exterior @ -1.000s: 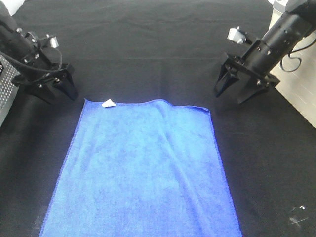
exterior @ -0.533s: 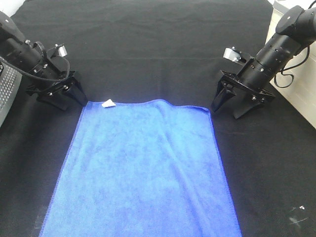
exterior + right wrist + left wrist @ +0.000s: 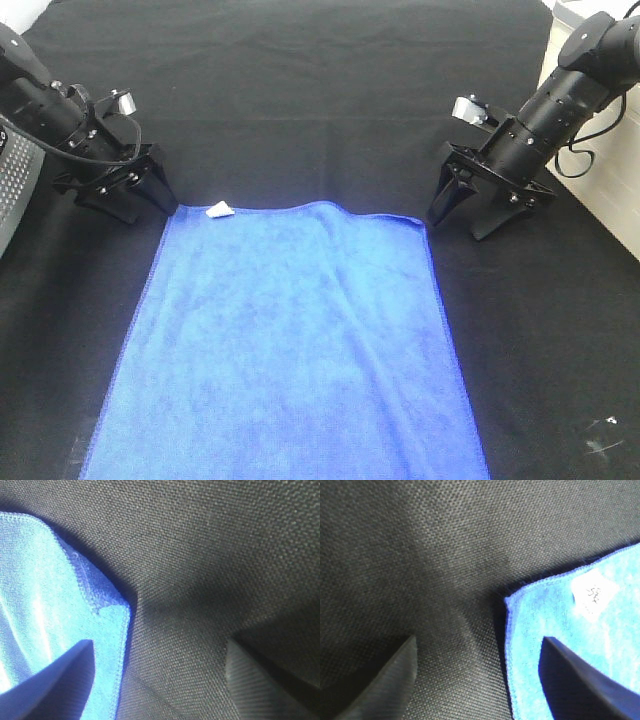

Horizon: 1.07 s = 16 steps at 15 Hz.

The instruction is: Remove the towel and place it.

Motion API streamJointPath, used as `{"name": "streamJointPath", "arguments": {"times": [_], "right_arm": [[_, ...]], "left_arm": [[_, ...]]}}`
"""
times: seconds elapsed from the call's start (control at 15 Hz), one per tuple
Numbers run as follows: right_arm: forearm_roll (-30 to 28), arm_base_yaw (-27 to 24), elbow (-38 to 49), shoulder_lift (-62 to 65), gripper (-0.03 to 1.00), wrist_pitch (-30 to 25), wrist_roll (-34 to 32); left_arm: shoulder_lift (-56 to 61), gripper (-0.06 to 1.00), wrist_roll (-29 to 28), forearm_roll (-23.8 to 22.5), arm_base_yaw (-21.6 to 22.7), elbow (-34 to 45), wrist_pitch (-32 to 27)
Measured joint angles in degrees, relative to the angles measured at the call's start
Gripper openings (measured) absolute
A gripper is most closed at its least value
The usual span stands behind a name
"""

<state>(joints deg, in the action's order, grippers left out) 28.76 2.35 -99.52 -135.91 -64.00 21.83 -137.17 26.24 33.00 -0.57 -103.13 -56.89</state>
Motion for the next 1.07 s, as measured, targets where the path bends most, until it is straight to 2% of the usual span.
{"name": "streamJointPath", "arguments": {"times": [0.27, 0.67, 1.07], "right_arm": [[0.5, 0.0, 0.0, -0.1, 0.71, 0.0, 0.0], [2.9, 0.2, 0.0, -0.3, 0.71, 0.6, 0.5], [2.8, 6.5, -0.6, -1.0, 0.71, 4.8, 1.2]], "left_arm": [[0.0, 0.64, 0.0, -0.2, -2.4, 0.0, -0.7], [0.0, 0.64, 0.0, -0.1, -8.7, 0.0, 2.5], [-0.1, 0.64, 0.0, 0.7, -10.0, 0.0, 2.8]]}}
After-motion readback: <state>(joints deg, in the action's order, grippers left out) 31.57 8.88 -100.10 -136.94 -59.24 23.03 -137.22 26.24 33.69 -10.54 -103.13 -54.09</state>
